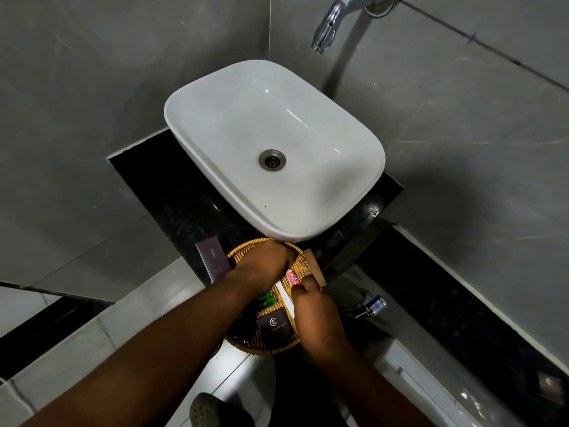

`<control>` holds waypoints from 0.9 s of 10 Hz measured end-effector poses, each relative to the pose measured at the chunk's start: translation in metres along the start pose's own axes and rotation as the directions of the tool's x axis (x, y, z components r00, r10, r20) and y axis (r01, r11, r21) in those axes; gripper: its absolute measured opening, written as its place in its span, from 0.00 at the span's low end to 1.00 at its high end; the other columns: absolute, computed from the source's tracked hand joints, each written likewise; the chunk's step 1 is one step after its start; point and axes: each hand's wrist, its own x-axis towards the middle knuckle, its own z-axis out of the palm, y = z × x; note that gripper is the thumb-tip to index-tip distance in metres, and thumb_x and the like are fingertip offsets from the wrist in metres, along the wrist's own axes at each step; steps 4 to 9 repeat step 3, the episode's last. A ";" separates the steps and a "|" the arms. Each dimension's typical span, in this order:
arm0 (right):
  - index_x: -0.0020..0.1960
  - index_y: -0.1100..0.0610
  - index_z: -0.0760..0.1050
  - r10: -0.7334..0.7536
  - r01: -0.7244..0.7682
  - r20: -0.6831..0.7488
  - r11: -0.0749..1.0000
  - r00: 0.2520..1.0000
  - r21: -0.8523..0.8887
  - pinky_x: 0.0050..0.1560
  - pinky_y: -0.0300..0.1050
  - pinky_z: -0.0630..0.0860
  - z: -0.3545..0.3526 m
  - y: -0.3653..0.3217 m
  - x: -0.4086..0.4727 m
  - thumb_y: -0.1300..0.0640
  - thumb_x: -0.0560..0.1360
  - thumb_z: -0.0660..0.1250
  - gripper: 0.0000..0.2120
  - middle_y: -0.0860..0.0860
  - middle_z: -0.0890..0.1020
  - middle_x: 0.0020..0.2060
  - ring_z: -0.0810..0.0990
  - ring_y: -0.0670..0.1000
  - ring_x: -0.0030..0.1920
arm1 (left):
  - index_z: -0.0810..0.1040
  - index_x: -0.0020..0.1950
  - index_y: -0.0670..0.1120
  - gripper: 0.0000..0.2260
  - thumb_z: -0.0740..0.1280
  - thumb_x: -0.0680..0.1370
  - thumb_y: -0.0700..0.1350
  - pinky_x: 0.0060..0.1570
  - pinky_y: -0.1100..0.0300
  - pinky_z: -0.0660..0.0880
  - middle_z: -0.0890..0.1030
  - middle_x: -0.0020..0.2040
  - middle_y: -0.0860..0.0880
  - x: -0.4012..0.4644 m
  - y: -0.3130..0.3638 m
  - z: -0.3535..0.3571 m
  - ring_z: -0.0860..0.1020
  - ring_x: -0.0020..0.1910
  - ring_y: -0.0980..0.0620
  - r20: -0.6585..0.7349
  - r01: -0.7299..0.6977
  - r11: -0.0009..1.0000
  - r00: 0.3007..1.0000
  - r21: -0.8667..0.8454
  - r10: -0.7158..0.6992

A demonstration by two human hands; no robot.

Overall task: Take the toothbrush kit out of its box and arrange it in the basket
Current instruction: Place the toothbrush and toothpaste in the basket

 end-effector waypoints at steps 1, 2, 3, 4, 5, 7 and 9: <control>0.58 0.61 0.73 -0.005 0.007 -0.040 0.999 0.999 0.038 0.53 0.50 0.77 -0.001 0.000 0.001 0.59 0.78 0.60 0.11 0.57 0.73 0.62 0.81 0.60 0.50 | 0.80 0.47 0.43 0.08 0.63 0.72 0.37 0.47 0.52 0.78 0.84 0.47 0.41 -0.005 0.001 -0.004 0.81 0.48 0.41 0.015 0.019 1.000 1.000 0.011 -0.019; 0.53 0.60 0.75 -0.025 0.033 -0.108 0.997 0.994 0.075 0.51 0.49 0.78 -0.010 0.000 0.002 0.62 0.77 0.60 0.08 0.57 0.77 0.56 0.81 0.58 0.49 | 0.80 0.49 0.45 0.08 0.64 0.72 0.40 0.48 0.52 0.78 0.83 0.51 0.42 -0.015 0.001 -0.015 0.80 0.51 0.40 -0.019 0.035 0.999 0.999 0.016 -0.035; 0.47 0.58 0.76 -0.029 0.050 -0.232 0.995 0.972 0.086 0.43 0.47 0.77 -0.029 0.007 0.003 0.60 0.77 0.63 0.03 0.56 0.81 0.47 0.81 0.54 0.43 | 0.81 0.56 0.48 0.11 0.65 0.75 0.44 0.53 0.50 0.78 0.82 0.56 0.44 -0.036 -0.008 -0.031 0.80 0.55 0.42 -0.166 0.043 0.999 0.985 -0.018 -0.045; 0.47 0.58 0.76 -0.029 0.050 -0.232 0.995 0.972 0.086 0.43 0.47 0.77 -0.029 0.007 0.003 0.60 0.77 0.63 0.03 0.56 0.81 0.47 0.81 0.54 0.43 | 0.81 0.56 0.48 0.11 0.65 0.75 0.44 0.53 0.50 0.78 0.82 0.56 0.44 -0.036 -0.008 -0.031 0.80 0.55 0.42 -0.166 0.043 0.999 0.985 -0.018 -0.045; 0.47 0.58 0.76 -0.029 0.050 -0.232 0.995 0.972 0.086 0.43 0.47 0.77 -0.029 0.007 0.003 0.60 0.77 0.63 0.03 0.56 0.81 0.47 0.81 0.54 0.43 | 0.81 0.56 0.48 0.11 0.65 0.75 0.44 0.53 0.50 0.78 0.82 0.56 0.44 -0.036 -0.008 -0.031 0.80 0.55 0.42 -0.166 0.043 0.999 0.985 -0.018 -0.045; 0.47 0.58 0.76 -0.029 0.050 -0.232 0.995 0.972 0.086 0.43 0.47 0.77 -0.029 0.007 0.003 0.60 0.77 0.63 0.03 0.56 0.81 0.47 0.81 0.54 0.43 | 0.81 0.56 0.48 0.11 0.65 0.75 0.44 0.53 0.50 0.78 0.82 0.56 0.44 -0.036 -0.008 -0.031 0.80 0.55 0.42 -0.166 0.043 0.999 0.985 -0.018 -0.045; 0.47 0.58 0.76 -0.029 0.050 -0.232 0.995 0.972 0.086 0.43 0.47 0.77 -0.029 0.007 0.003 0.60 0.77 0.63 0.03 0.56 0.81 0.47 0.81 0.54 0.43 | 0.81 0.56 0.48 0.11 0.65 0.75 0.44 0.53 0.50 0.78 0.82 0.56 0.44 -0.036 -0.008 -0.031 0.80 0.55 0.42 -0.166 0.043 0.999 0.985 -0.018 -0.045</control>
